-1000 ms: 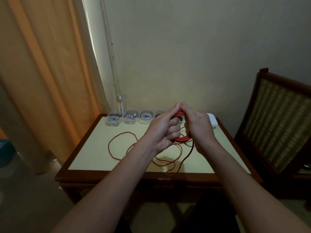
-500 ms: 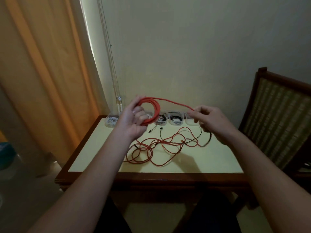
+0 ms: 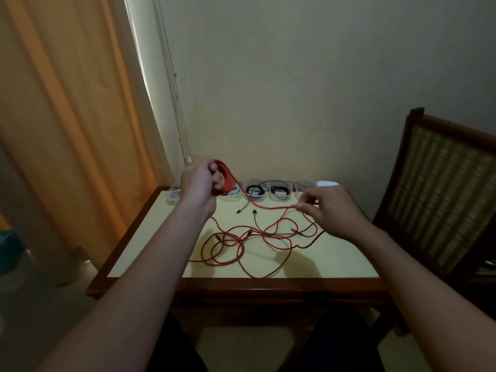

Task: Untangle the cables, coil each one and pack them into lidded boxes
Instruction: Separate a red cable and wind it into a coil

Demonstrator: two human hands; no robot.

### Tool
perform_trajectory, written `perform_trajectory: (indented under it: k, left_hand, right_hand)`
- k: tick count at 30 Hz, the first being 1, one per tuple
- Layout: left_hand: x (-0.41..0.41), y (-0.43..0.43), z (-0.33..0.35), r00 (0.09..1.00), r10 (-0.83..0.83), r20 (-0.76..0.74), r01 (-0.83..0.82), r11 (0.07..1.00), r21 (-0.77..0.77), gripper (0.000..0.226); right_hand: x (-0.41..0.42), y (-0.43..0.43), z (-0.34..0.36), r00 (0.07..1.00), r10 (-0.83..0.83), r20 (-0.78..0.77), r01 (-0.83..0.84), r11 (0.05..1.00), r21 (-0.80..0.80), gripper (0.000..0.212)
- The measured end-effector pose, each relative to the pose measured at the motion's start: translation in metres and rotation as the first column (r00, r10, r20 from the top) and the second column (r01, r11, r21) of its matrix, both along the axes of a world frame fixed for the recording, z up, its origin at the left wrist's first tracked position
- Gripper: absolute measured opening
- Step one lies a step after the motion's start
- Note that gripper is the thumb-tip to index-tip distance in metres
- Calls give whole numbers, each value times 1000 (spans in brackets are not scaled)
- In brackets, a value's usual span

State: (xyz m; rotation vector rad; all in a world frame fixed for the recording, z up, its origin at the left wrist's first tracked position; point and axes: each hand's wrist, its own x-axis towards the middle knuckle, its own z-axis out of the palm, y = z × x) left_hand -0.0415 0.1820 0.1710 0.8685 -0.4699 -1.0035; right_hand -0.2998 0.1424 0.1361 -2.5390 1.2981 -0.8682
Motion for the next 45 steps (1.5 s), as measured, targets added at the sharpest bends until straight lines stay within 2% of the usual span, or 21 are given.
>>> perform_trajectory:
  k: [3, 6, 8, 11, 15, 21, 23, 25, 27, 29, 31, 35, 38, 40, 41, 43, 45]
  left_hand:
    - [-22, 4, -3, 931, 47, 363, -64, 997, 37, 17]
    - [-38, 5, -9, 776, 20, 631, -55, 998, 37, 31]
    - [-49, 5, -14, 717, -29, 696, 4, 999, 38, 33]
    - [-61, 1, -21, 704, -94, 704, 79, 995, 54, 32]
    - [-63, -15, -25, 754, -166, 635, 144, 986, 87, 28]
    - [-68, -38, -41, 746, -350, 566, 314, 935, 165, 23]
    - [-69, -45, -46, 801, -419, 428, 387, 907, 164, 19]
    - [-69, -50, -49, 851, -479, 213, 458, 877, 142, 19]
    - [-70, -53, -52, 861, -505, 60, 498, 861, 100, 27]
    - [-71, -55, -55, 857, -515, 8, 513, 856, 65, 27]
    - [-72, -57, -57, 855, -518, 6, 517, 854, 58, 23]
    - [-69, -61, -62, 853, -518, 58, 512, 854, 93, 27]
    - [-63, -63, -63, 859, -509, 55, 504, 859, 92, 27]
    - [-53, -67, -65, 877, -480, -12, 479, 875, 71, 25]
    - [-46, -69, -66, 883, -466, -54, 469, 881, 63, 23]
    - [-34, -70, -70, 889, -438, -138, 448, 892, 58, 20]
    - [-24, -69, -75, 895, -413, -168, 430, 900, 77, 20]
  right_hand:
    - [15, 7, 2, 990, 66, -127, -80, 990, -113, 20]
    - [23, 8, 5, 989, 82, -122, -107, 970, -218, 24]
    - [27, 7, 7, 994, 69, -87, -91, 954, -285, 26]
    - [29, -1, 7, 998, 49, -31, -57, 937, -345, 31]
    - [29, -21, -6, 999, 34, 37, -19, 940, -341, 37]
    - [37, -43, -18, 966, 12, 260, 48, 973, -225, 36]
    - [41, -45, -20, 932, -36, 360, 75, 993, -96, 35]
    - [45, -44, -23, 891, -119, 438, 82, 991, 102, 37]
    - [47, -46, -28, 873, -178, 455, 26, 947, 321, 46]
    - [49, -48, -34, 872, -176, 458, -66, 883, 466, 54]
    - [50, -50, -39, 850, -146, 507, -130, 874, 469, 52]
    - [52, -57, -47, 850, -61, 523, -125, 941, 314, 51]
    - [53, -60, -53, 827, -107, 553, -96, 941, 325, 54]
    - [48, -60, -62, 851, -145, 506, -39, 942, 334, 52]
    - [43, -59, -71, 906, -144, 398, 2, 942, 336, 46]
    - [27, -59, -102, 991, -119, 66, 84, 919, 386, 40]
    - [11, -59, -140, 984, -100, -148, 159, 869, 468, 40]
